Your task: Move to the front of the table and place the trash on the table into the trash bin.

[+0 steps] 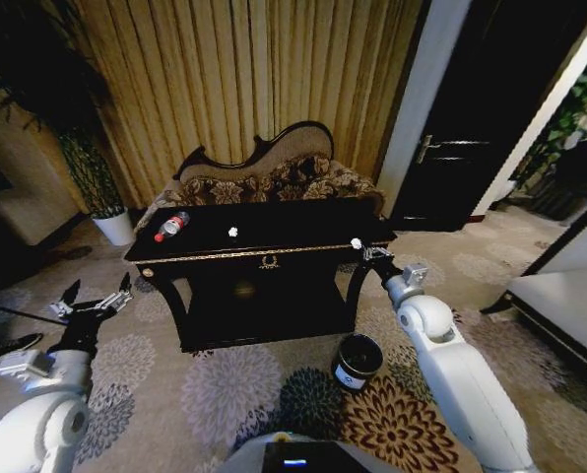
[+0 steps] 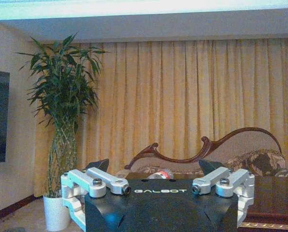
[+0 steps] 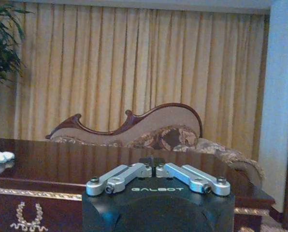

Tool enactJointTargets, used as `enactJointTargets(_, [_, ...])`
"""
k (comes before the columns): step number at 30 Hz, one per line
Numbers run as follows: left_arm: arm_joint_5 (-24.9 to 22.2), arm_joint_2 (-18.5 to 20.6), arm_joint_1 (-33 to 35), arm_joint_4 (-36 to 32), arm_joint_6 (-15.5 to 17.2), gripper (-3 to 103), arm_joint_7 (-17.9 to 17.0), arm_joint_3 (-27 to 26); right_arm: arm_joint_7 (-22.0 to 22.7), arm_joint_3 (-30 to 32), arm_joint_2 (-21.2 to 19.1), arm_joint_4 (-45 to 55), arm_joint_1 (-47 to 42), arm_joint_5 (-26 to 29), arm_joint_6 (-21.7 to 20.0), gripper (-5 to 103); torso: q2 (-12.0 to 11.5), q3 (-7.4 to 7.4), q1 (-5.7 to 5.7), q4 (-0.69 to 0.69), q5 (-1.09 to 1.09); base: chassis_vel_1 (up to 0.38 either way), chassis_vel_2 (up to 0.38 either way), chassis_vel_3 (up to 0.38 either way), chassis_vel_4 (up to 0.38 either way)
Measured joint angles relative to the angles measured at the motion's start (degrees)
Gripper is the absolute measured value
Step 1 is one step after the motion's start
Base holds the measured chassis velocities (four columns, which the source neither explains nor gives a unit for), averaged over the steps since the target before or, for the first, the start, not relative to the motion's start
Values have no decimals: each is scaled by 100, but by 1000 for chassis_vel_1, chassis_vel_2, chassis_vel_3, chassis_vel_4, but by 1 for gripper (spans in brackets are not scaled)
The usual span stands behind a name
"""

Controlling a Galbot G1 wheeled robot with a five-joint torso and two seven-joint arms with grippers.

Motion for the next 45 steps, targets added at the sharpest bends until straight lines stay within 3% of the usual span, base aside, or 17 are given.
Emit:
enactJointTargets(12, [-278,236,-17,59,-89,100,-8,-81,1,514,54,-1037,-610,-211,10,0,-5,3,7,-2,1,2,-1,-3,4])
enactJointTargets(19, [-366,259,-17,186,-230,100,64,-105,1,565,236,-1777,-691,-797,39,0,-2,1,3,0,0,0,0,0,0])
enactJointTargets(25, [-368,180,51,128,-283,100,79,-145,0,457,450,-2739,-463,-1398,291,0,-3,2,4,1,0,0,0,0,0])
enactJointTargets(39, [-53,-224,432,-604,-255,100,49,-251,0,400,423,-4484,-91,-1632,1155,0,-3,2,3,-2,1,0,0,0,0])
enactJointTargets(43, [10,-254,474,-698,-236,100,30,-247,0,388,446,-4478,-161,-1652,1198,1,-3,2,4,-2,0,0,0,0,0])
enactJointTargets(45, [0,-217,455,-659,-236,100,25,-254,0,394,482,-4403,-168,-1679,1183,6,-2,2,4,-2,1,0,0,0,0])
